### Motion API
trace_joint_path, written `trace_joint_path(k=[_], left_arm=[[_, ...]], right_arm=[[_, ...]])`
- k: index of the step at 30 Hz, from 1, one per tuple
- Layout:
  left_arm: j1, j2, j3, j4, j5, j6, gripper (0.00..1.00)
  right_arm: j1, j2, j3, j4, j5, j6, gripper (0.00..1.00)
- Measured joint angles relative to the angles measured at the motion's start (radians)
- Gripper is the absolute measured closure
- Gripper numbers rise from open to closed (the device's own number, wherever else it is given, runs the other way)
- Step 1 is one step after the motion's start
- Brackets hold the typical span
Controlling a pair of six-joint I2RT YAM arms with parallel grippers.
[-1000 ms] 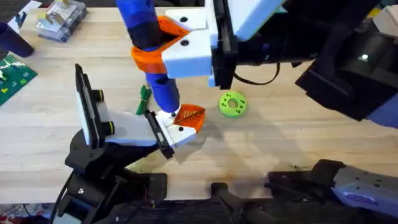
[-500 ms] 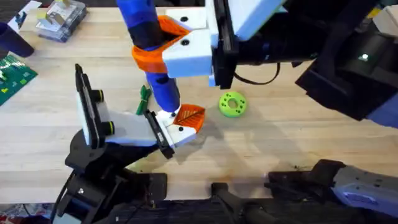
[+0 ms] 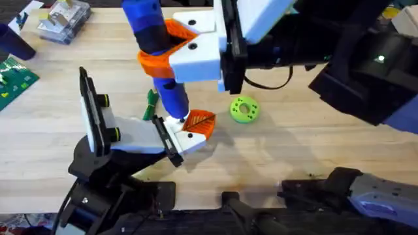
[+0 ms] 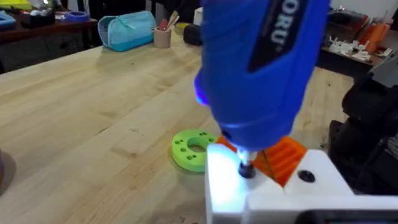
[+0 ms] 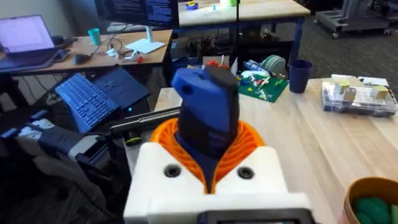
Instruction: Pick up the gripper from the table and insert it into the empty holder that is missing its gripper. Then pick up a screw, insert it into the mounting hole, and use the screwdriver to tighten it. Finally, clean up the table by picking up the vegetable and placing it into the bucket.
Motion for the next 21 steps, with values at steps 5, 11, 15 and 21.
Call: trace_joint_path(k=[5, 11, 15, 21], left_arm=[[0.000, 0.000, 0.000, 0.000, 0.000, 0.000, 0.983], [0.000, 0.000, 0.000, 0.000, 0.001, 0.000, 0.983], [0.000, 0.002, 0.000, -0.001, 0.007, -0.002, 0.983], [0.000, 0.002, 0.000, -0.001, 0.006, -0.005, 0.983]], right_arm=[[0.000, 0.000, 0.000, 0.000, 0.000, 0.000, 0.976], [0.003, 0.000, 0.005, -0.018, -0.013, -0.010, 0.976], [0.008, 0.000, 0.025, -0.076, -0.015, -0.055, 0.976], [0.019, 0.000, 0.033, -0.094, -0.031, -0.129, 0.976]])
